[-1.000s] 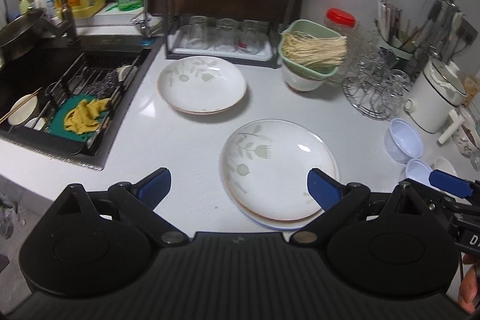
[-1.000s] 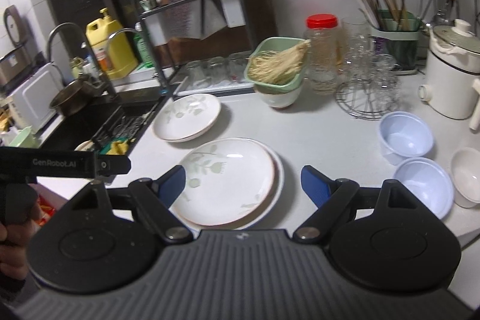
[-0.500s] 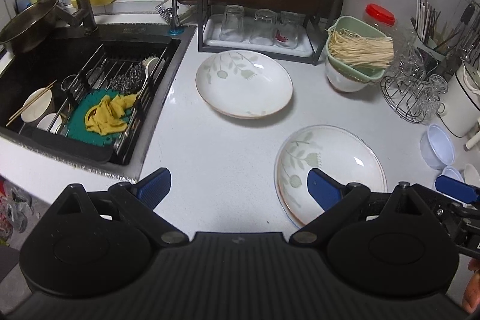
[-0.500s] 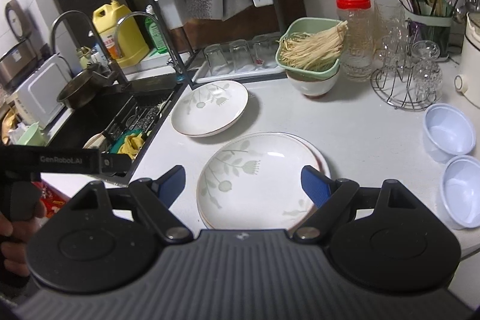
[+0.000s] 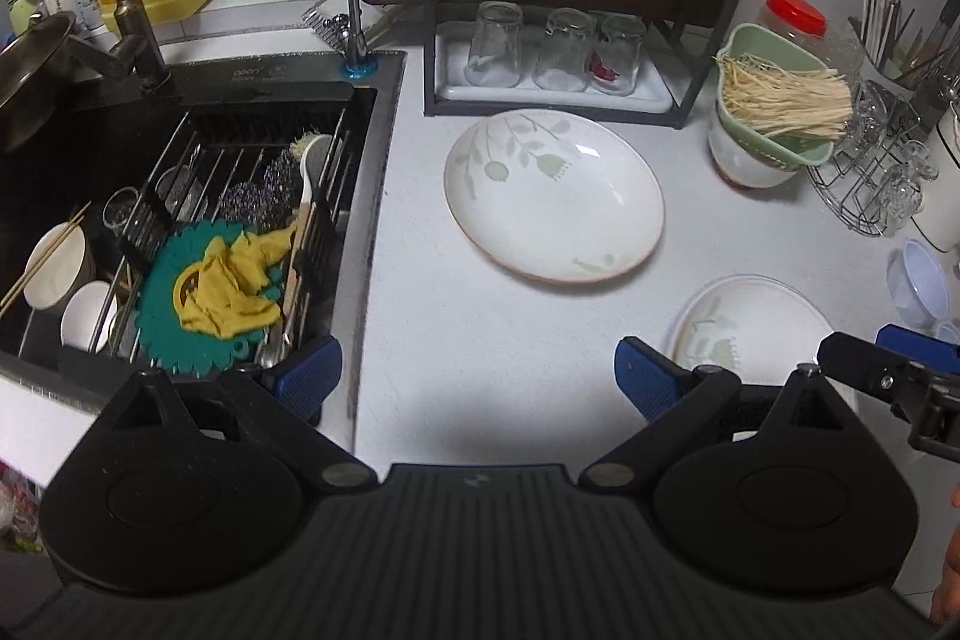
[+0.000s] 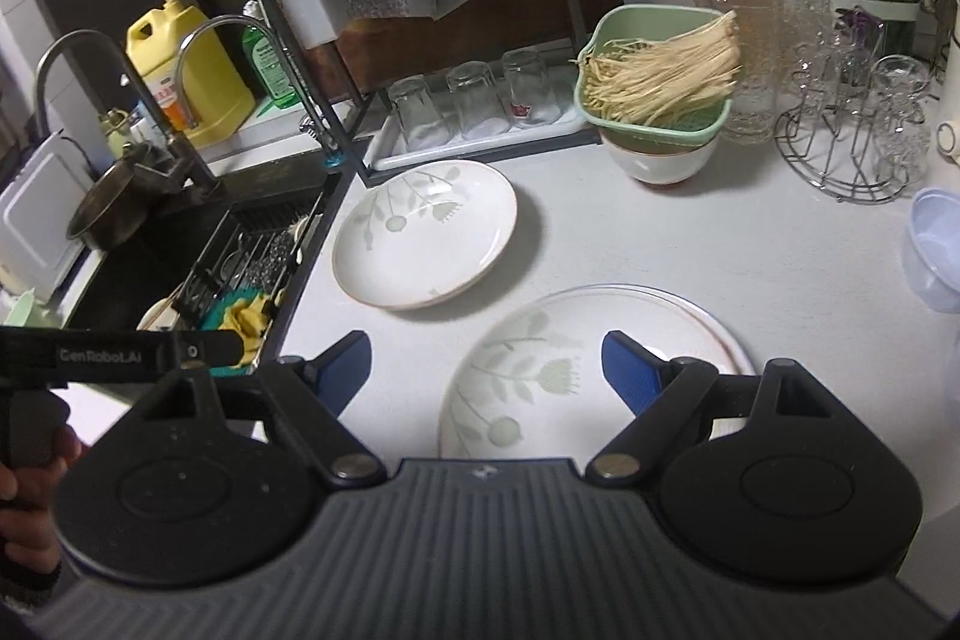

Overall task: Organize plates and bowls
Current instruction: 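Move both grippers to the second leaf-pattern plate by the glass rack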

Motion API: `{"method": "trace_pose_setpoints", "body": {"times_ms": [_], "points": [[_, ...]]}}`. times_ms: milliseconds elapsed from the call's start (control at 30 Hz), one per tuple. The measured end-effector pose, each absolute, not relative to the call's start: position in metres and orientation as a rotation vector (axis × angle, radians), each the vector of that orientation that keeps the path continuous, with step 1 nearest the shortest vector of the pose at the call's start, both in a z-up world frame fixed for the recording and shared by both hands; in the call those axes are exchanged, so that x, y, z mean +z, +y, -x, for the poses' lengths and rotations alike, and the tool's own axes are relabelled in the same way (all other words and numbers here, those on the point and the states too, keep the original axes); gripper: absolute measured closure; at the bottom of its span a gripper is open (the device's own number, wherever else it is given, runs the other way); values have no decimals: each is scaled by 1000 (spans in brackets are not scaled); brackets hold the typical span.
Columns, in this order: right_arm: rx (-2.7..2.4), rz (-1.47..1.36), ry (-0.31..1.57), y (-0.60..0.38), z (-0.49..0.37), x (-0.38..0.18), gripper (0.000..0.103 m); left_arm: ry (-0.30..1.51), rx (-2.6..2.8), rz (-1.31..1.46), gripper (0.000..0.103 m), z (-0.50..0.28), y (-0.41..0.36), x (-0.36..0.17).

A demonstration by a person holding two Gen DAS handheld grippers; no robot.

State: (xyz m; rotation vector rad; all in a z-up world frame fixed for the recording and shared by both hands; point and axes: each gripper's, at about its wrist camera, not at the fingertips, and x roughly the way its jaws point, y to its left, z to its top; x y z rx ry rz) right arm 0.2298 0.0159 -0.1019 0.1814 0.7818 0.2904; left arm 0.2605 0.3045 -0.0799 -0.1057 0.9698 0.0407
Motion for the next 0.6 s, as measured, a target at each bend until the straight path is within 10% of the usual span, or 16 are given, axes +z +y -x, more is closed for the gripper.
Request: {"method": "trace_pose_setpoints", "body": {"times_ms": [600], "points": [[152,-230,809,58,-285,-117,18,1005,-77,66,4,-339,341,-103]]}}
